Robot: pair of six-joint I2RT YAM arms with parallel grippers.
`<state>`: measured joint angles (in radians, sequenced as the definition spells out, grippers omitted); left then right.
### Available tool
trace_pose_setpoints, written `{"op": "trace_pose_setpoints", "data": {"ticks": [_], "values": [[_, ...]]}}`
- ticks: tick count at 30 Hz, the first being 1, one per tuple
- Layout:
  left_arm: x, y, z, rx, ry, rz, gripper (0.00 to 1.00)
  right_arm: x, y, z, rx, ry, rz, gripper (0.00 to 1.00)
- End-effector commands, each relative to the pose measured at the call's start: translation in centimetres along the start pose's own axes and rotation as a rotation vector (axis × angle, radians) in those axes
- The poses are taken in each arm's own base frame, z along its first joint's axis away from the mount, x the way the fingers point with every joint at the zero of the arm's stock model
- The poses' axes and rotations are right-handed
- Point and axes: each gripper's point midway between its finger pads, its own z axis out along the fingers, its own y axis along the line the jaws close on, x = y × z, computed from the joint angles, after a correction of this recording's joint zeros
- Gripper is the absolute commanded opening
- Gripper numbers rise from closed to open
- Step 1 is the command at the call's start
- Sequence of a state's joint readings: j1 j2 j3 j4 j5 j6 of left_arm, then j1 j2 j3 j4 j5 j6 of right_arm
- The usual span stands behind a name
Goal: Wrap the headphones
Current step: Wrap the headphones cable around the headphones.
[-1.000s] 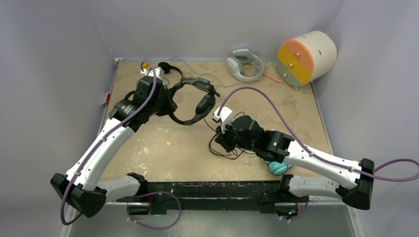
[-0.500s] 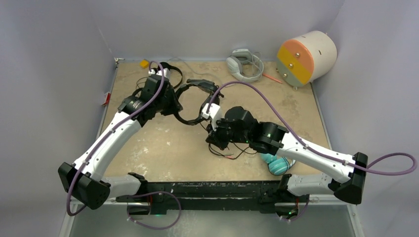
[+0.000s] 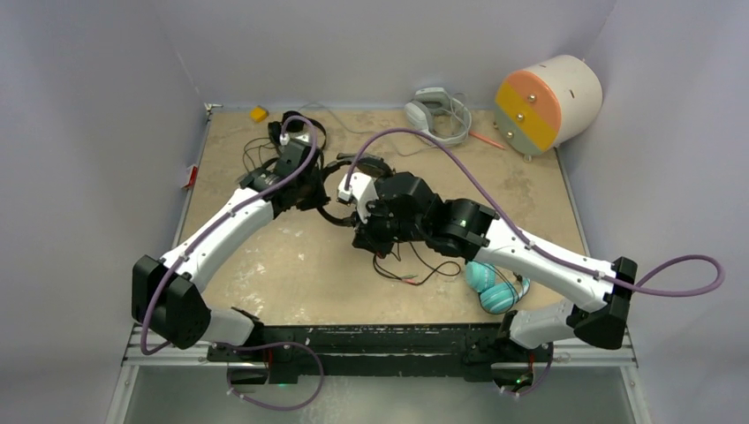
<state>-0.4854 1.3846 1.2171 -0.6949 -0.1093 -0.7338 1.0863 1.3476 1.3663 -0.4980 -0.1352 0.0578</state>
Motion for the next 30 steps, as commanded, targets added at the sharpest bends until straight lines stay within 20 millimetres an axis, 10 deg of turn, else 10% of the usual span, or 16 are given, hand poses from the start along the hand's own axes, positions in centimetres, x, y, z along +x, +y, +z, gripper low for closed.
{"op": "trace_pose_setpoints", "data": {"ticks": [1,14,30], "values": [[-0.9,2.3,0.0,-0.089,-0.074,0.057,0.00,-1.5,-1.5,-2.1,0.093,0.019,-0.046,0.00],[3.3,2.0,-1.4,-0.096,-0.091,0.525,0.00,-1.8,-7.9,-3.5,0.243,0.078,-0.046,0.08],[9.4,0.1,-1.9,0.131,0.082,0.660,0.00,-2.3,-13.3,-2.6,0.348,0.054,0.001,0.12]]}}
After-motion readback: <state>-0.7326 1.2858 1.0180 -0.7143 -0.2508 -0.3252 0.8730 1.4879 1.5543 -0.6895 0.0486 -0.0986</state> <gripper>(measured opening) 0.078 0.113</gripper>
